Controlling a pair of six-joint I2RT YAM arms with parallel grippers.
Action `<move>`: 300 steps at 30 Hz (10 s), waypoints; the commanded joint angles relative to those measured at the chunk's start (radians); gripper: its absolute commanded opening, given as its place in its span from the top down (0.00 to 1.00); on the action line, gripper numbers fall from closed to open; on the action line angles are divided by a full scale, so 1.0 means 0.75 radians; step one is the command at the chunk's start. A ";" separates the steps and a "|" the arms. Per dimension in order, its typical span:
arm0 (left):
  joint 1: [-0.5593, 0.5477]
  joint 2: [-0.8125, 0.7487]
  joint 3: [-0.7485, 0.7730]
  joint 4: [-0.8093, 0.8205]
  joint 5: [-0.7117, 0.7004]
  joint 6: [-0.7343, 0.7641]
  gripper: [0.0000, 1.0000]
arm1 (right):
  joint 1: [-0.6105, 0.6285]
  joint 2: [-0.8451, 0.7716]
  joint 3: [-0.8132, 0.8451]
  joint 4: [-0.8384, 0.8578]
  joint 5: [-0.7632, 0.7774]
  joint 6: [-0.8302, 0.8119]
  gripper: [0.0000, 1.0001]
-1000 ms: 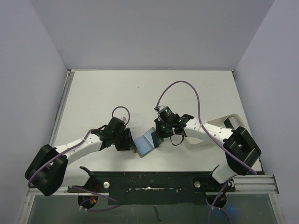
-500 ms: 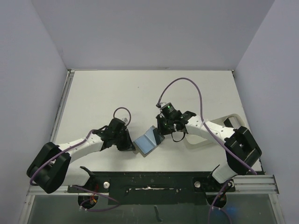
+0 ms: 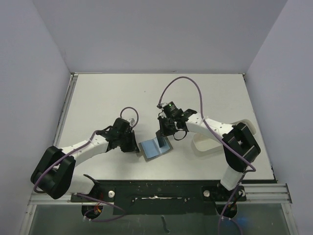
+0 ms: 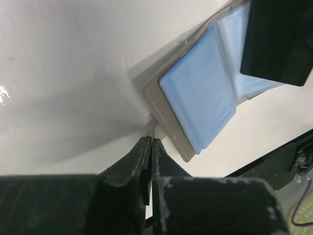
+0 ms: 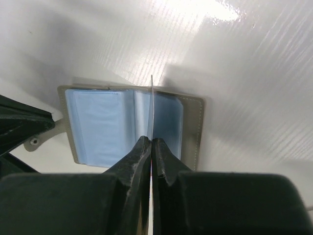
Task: Put the credit cards into the card holder
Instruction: Insert the credit card into the card holder.
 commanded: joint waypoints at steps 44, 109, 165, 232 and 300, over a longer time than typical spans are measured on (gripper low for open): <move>0.074 0.123 0.254 -0.043 0.095 0.671 1.00 | -0.115 -0.014 -0.067 0.091 -0.326 0.053 1.00; -0.157 0.041 0.334 -0.251 0.176 1.258 1.00 | -0.077 -0.245 -0.255 0.103 -0.118 0.150 1.00; -0.101 0.027 -0.068 0.289 -0.081 0.075 0.91 | -0.091 -0.198 -0.503 0.535 -0.476 0.303 1.00; -0.123 -0.085 -0.116 0.430 0.067 -0.047 0.86 | -0.073 -0.161 -0.475 0.339 -0.323 0.273 1.00; -0.132 0.044 -0.172 0.358 -0.094 0.017 0.89 | -0.079 -0.083 -0.493 0.393 -0.392 0.279 1.00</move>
